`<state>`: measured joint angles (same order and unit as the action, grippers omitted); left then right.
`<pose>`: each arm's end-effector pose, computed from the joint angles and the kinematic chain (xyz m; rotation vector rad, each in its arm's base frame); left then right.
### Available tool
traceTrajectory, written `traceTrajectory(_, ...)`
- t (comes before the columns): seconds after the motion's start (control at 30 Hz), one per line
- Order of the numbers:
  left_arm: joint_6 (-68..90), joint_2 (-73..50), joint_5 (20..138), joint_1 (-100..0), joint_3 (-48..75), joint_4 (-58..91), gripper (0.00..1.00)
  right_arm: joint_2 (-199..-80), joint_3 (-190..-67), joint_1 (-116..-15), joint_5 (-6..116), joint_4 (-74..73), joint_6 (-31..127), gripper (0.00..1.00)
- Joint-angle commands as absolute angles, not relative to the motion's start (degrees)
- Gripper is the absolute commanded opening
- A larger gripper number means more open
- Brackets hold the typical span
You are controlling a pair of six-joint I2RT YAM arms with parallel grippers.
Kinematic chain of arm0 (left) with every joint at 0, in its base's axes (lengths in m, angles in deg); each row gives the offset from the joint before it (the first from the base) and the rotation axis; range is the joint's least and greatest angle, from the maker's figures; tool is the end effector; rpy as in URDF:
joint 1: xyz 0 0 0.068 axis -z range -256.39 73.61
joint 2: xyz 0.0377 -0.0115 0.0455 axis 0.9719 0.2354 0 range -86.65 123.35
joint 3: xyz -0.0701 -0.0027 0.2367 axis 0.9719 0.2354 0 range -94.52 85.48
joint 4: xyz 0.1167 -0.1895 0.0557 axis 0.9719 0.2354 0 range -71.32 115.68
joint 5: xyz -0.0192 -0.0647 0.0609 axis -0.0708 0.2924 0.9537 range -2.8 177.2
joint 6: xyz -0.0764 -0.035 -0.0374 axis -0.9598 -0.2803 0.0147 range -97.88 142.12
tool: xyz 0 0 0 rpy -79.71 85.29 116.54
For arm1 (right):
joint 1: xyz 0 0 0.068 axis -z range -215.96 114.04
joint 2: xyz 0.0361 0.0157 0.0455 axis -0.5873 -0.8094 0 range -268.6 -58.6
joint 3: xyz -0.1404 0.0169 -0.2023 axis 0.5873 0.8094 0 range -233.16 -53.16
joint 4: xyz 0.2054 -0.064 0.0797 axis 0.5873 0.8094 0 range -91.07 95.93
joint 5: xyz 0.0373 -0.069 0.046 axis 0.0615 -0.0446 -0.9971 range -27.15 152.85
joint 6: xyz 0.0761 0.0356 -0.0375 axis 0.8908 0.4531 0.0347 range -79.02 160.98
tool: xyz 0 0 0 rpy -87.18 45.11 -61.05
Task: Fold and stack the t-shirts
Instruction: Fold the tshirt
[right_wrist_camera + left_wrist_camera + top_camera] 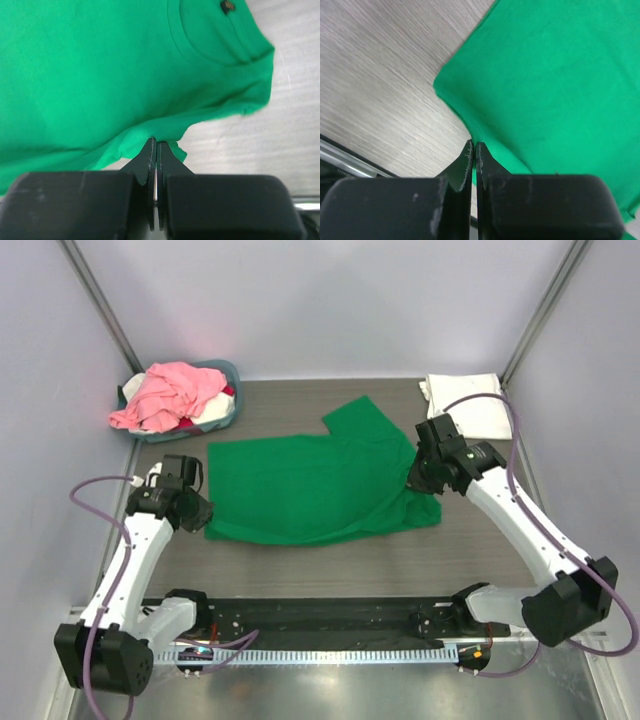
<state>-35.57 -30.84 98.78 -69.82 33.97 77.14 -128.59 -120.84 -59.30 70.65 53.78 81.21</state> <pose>0.1729 -0.0031 0.2160 -1.1941 2.3464 -0.1132 0.2213 0.0832 0.2568 0.4293 2.5385 0.2502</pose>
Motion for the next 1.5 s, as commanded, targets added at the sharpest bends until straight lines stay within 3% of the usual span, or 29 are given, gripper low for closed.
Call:
traceTrajectory(0.0, -32.4, -27.7, 100.4, -71.0, 32.5, 72.7, 0.00, -131.8, -124.9, -58.2, 72.4, 49.0, 77.5, 0.01)
traceTrajectory(0.7, -29.5, -8.3, 97.7, -78.7, 30.6, 62.0, 0.01, -154.3, -136.8, -52.3, 71.2, 43.3, 71.4, 0.01)
traceTrajectory(0.77, -29.9, -5.3, 92.8, -80.9, 29.8, 60.9, 0.04, -156.4, -139.3, -51.5, 71.3, 43.1, 71.1, 0.01)
traceTrajectory(0.87, -29.5, 2.5, 83.8, -86.6, 25.0, 61.5, 0.18, -162.7, -145.8, -49.2, 70.2, 42.8, 70.5, 0.52)
traceTrajectory(0.9, -28.9, 5.5, 82.8, -88.0, 23.3, 62.4, 0.31, -164.1, -147.9, -48.5, 69.5, 44.6, 70.3, 0.68)
traceTrajectory(1.0, -26.0, 6.3, 81.7, -88.3, 17.1, 67.5, 0.64, -164.4, -151.7, -46.3, 68.7, 47.5, 69.5, 0.72)
traceTrajectory(1.1, -24.7, -0.4, 85.1, -88.4, 19.5, 68.4, 0.77, -156.4, -138.3, -44.9, 67.1, 43.9, 69.4, 0.71)
traceTrajectory(1.3, -27.4, -14.5, 82.4, -88.4, 35.1, 64.3, 0.75, -141.7, -113.6, -42.9, 58.1, 35.3, 70.6, 0.65)
traceTrajectory(1.47, -30.5, -19.8, 81.1, -88.4, 44.5, 60.0, 0.75, -138.7, -104.9, -40.3, 55.1, 32.6, 71.0, 0.61)
